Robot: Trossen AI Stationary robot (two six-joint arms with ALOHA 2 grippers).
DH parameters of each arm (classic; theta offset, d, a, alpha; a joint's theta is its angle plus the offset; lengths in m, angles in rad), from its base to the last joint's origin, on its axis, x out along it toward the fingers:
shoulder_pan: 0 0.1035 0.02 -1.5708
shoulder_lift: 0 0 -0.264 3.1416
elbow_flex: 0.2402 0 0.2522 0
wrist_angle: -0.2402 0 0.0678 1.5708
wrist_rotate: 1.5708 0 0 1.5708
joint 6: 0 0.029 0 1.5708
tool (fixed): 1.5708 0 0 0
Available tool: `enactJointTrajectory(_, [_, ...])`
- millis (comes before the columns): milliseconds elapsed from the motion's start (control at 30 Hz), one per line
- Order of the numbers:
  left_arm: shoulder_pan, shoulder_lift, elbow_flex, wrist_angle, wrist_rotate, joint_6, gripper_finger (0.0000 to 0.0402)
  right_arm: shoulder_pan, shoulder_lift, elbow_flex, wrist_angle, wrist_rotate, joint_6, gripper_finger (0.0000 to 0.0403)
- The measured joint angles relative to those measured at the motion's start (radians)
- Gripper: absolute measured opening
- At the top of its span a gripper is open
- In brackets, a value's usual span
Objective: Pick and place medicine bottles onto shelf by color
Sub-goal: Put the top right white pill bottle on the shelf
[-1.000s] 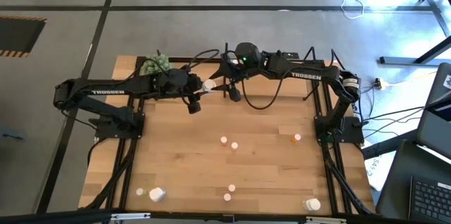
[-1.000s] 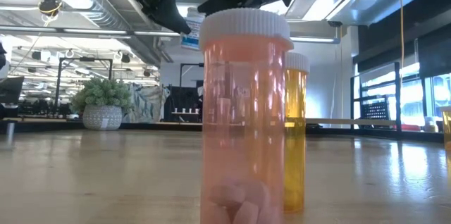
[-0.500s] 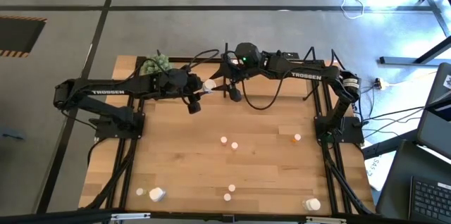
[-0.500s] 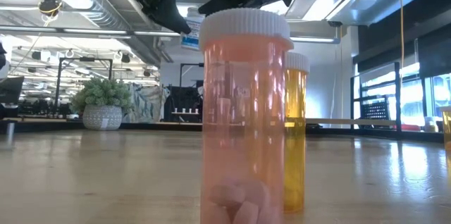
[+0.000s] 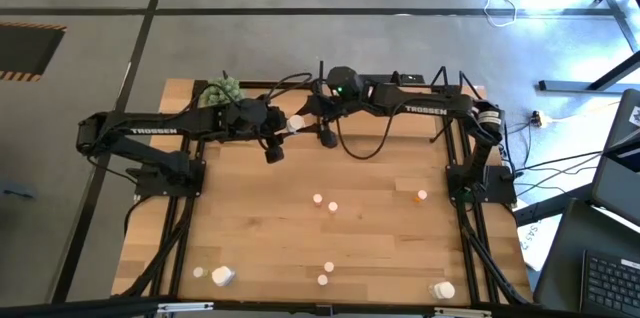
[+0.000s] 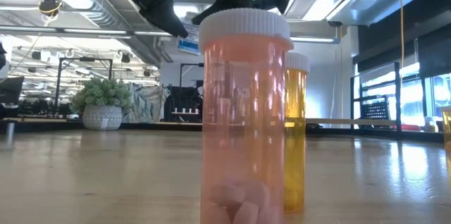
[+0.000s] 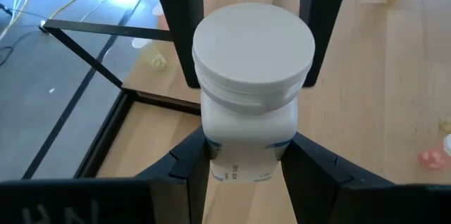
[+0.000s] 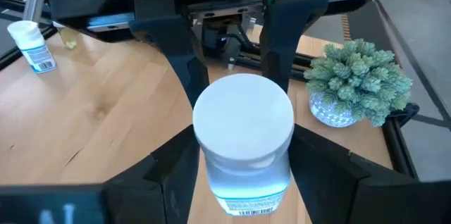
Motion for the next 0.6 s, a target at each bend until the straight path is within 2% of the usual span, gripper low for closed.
enactJointTrajectory(267, [0.000, -0.002, 0.000, 0.011, -0.007, 0.000, 0.0140, 0.003, 0.002, -0.001, 0.046, 0.023, 0.005, 0.0208])
enactJointTrajectory(500, [0.001, -0.002, 0.001, 0.011, -0.004, -0.006, 0.0140, 0.003, 0.002, -0.001, 0.048, 0.024, 0.001, 0.0175])
enactJointTrajectory(600, [0.001, -0.002, 0.002, 0.009, -0.003, -0.007, 0.0140, 0.003, 0.002, -0.001, 0.048, 0.024, 0.001, 0.0174])
